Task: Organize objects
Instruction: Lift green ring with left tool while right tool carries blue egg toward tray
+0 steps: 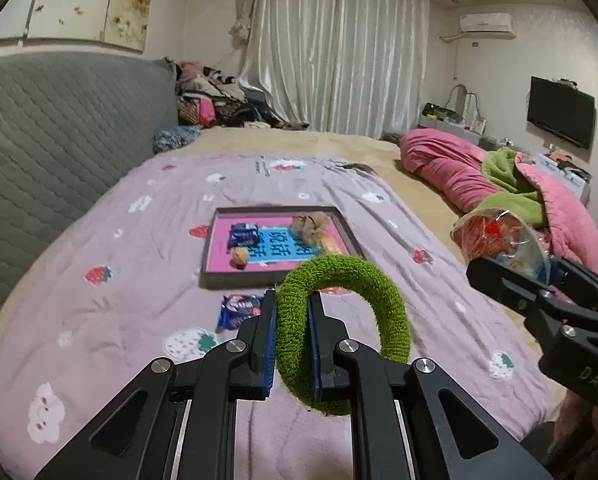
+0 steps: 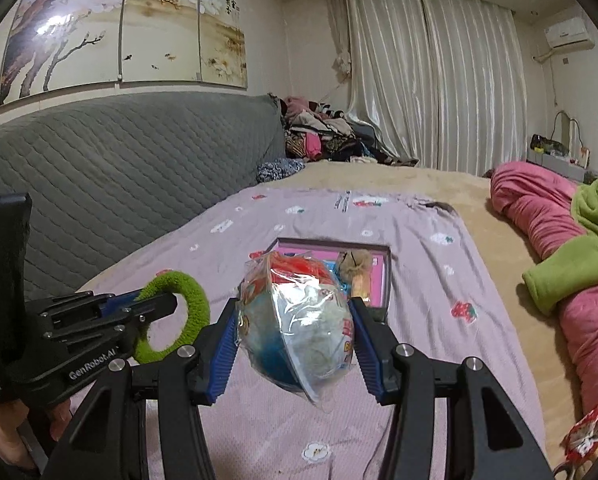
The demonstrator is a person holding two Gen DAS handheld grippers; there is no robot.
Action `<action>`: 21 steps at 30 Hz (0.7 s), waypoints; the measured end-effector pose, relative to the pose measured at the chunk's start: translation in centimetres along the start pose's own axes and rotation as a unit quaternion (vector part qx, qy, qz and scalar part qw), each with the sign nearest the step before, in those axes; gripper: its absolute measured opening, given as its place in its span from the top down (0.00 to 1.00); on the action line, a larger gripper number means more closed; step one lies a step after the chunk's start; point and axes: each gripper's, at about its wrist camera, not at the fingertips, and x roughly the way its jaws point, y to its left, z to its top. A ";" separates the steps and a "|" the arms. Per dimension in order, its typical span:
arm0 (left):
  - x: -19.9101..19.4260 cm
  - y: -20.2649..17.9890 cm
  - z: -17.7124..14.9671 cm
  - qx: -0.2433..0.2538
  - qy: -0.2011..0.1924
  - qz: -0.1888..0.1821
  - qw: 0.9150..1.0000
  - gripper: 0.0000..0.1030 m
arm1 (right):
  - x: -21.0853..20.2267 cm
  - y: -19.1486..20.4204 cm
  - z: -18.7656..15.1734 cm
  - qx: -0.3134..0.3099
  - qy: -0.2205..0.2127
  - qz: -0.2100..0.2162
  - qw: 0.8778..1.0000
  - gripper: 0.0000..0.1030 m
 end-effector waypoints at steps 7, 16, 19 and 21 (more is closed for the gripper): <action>0.2 0.5 1.4 0.002 -0.007 0.006 1.000 0.87 | 0.5 0.3 1.5 -0.004 -0.011 -0.004 1.000 0.48; 1.2 2.0 4.2 0.009 -0.017 0.018 1.000 0.87 | 1.4 -0.7 3.6 -0.006 -0.015 -0.015 1.000 0.48; 1.4 2.6 5.3 0.011 -0.020 0.021 1.000 0.87 | 1.5 -1.0 4.6 -0.010 -0.020 -0.018 1.000 0.48; 1.6 2.8 6.1 0.015 -0.024 0.024 0.999 0.87 | 1.7 -1.1 5.3 -0.013 -0.023 -0.020 0.999 0.48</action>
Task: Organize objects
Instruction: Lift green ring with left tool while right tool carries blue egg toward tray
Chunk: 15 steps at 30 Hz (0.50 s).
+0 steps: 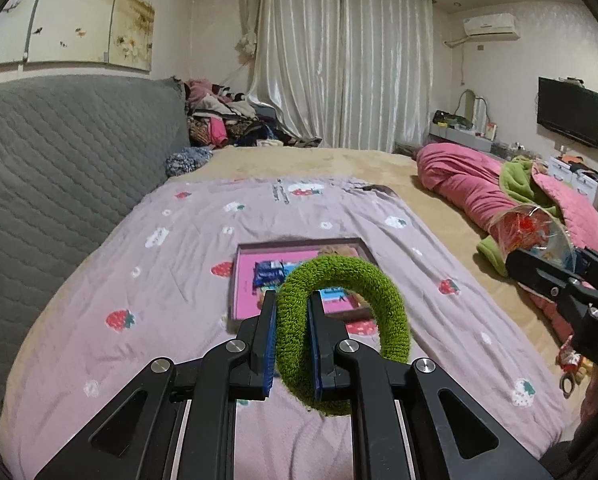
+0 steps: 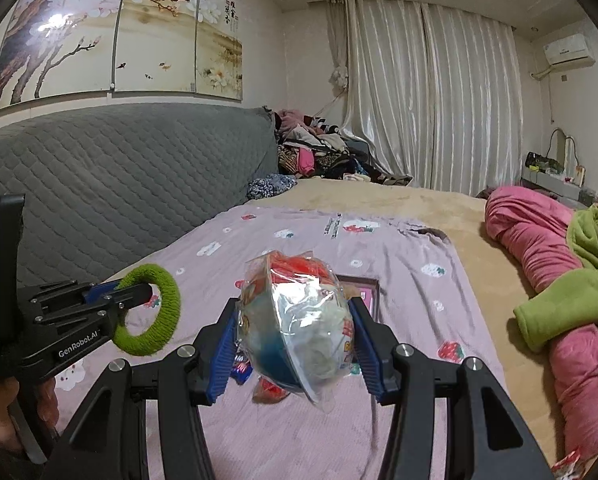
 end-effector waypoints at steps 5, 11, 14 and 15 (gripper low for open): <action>0.1 0.5 1.9 0.005 -0.011 0.002 1.000 0.87 | 0.8 0.2 2.0 -0.004 -0.008 0.004 1.000 0.48; 0.3 0.9 4.7 0.009 -0.027 0.005 1.000 0.87 | 2.0 0.4 4.0 -0.011 -0.019 0.006 1.000 0.48; 0.7 1.1 5.6 0.007 -0.033 0.003 0.999 0.87 | 2.9 0.5 4.7 -0.008 -0.022 0.007 1.000 0.48; 1.0 1.1 5.9 0.007 -0.035 0.001 0.999 0.86 | 3.3 0.5 4.8 -0.007 -0.023 0.008 1.000 0.48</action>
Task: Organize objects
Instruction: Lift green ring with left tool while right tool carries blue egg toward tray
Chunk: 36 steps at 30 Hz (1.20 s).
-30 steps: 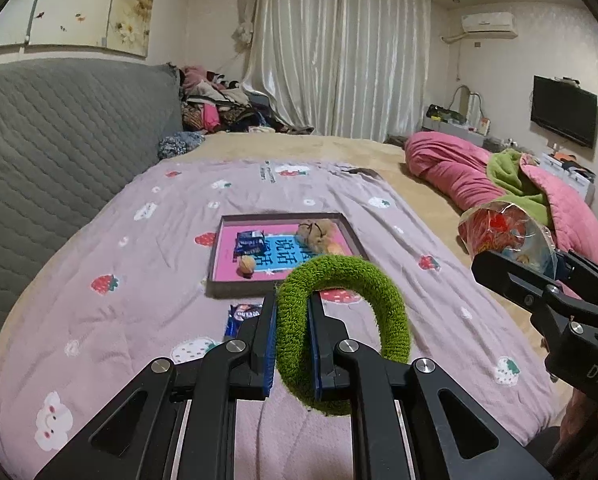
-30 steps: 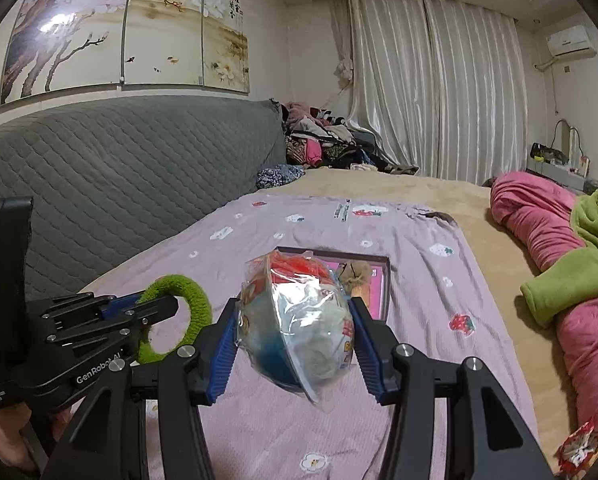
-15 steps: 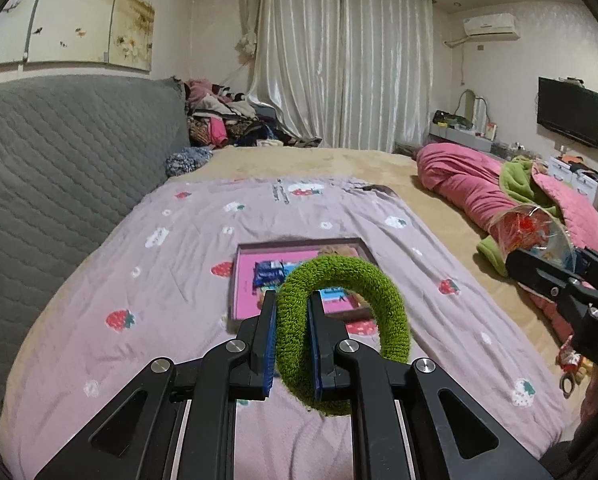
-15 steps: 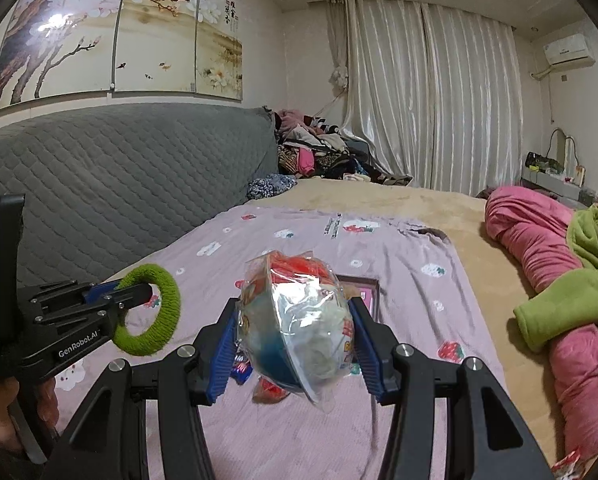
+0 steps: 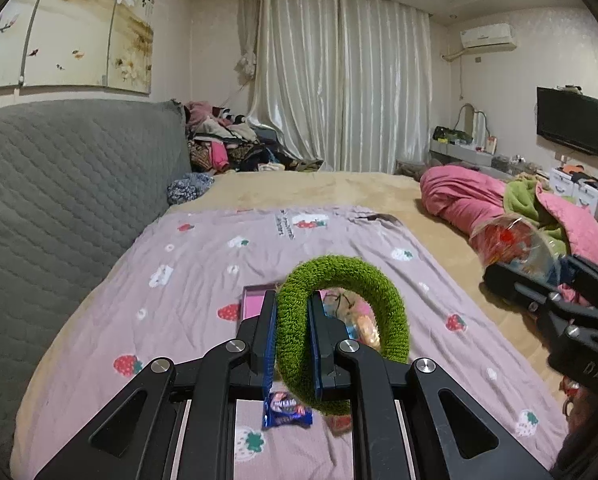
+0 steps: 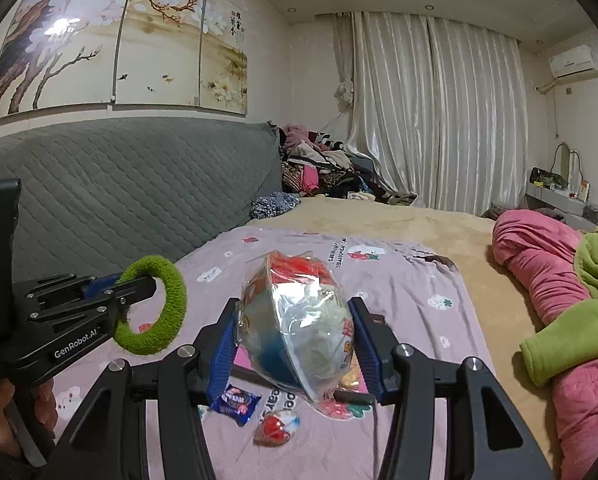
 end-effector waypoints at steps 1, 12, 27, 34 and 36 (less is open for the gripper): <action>0.3 0.0 0.2 -0.001 -0.002 -0.001 1.000 0.86 | 0.4 0.1 0.1 -0.001 0.000 0.001 1.000 0.48; 6.7 1.6 1.9 -0.002 0.003 -0.004 1.000 0.86 | 5.5 -0.4 1.1 -0.012 0.000 -0.003 1.000 0.48; 16.1 3.7 -0.7 -0.016 0.016 -0.015 1.000 0.86 | 13.0 -1.8 -1.1 -0.011 0.018 -0.008 1.000 0.48; 21.8 5.1 -2.5 -0.027 0.029 -0.014 0.999 0.86 | 16.8 -2.7 -3.1 -0.005 0.035 -0.012 0.999 0.48; 23.7 5.8 -2.9 -0.037 0.036 -0.016 0.999 0.86 | 18.0 -2.9 -3.7 -0.007 0.042 -0.011 0.999 0.48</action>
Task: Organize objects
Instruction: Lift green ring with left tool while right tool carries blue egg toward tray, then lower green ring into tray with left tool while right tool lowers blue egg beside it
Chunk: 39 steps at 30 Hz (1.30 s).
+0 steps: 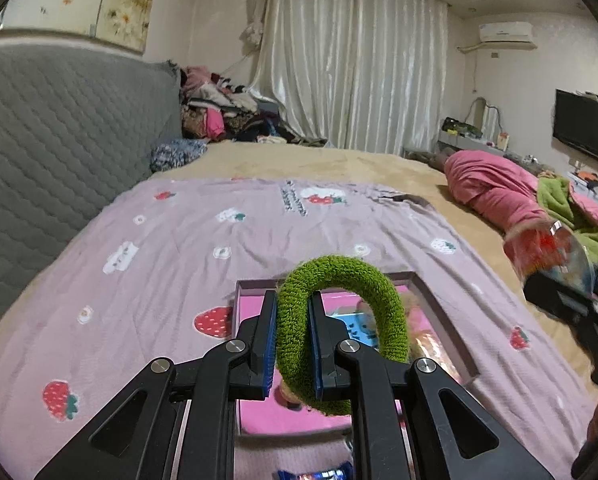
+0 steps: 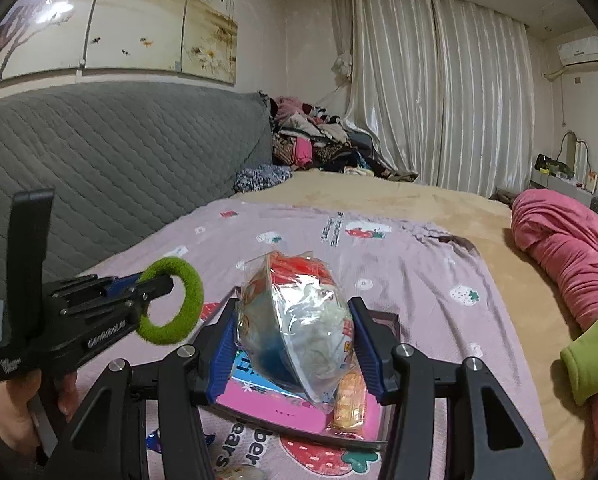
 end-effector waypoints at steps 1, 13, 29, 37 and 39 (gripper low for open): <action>0.7 0.1 -0.2 -0.003 0.003 -0.003 1.000 0.86 | 0.8 -0.2 -0.2 0.001 0.004 -0.001 1.000 0.48; 9.0 2.4 -3.8 -0.013 0.029 -0.001 0.999 0.86 | 10.1 -0.4 -4.5 0.020 0.055 0.013 0.998 0.48; 12.5 1.8 -5.8 0.003 0.059 0.011 0.998 0.85 | 14.6 0.4 -8.5 -0.011 0.136 0.009 0.991 0.48; 13.9 1.5 -6.6 0.010 0.084 0.015 0.996 0.85 | 16.0 0.0 -9.3 -0.014 0.166 0.001 0.986 0.48; 14.1 1.6 -6.8 0.006 0.089 0.013 0.996 0.85 | 16.4 0.0 -9.6 -0.015 0.176 0.000 0.984 0.48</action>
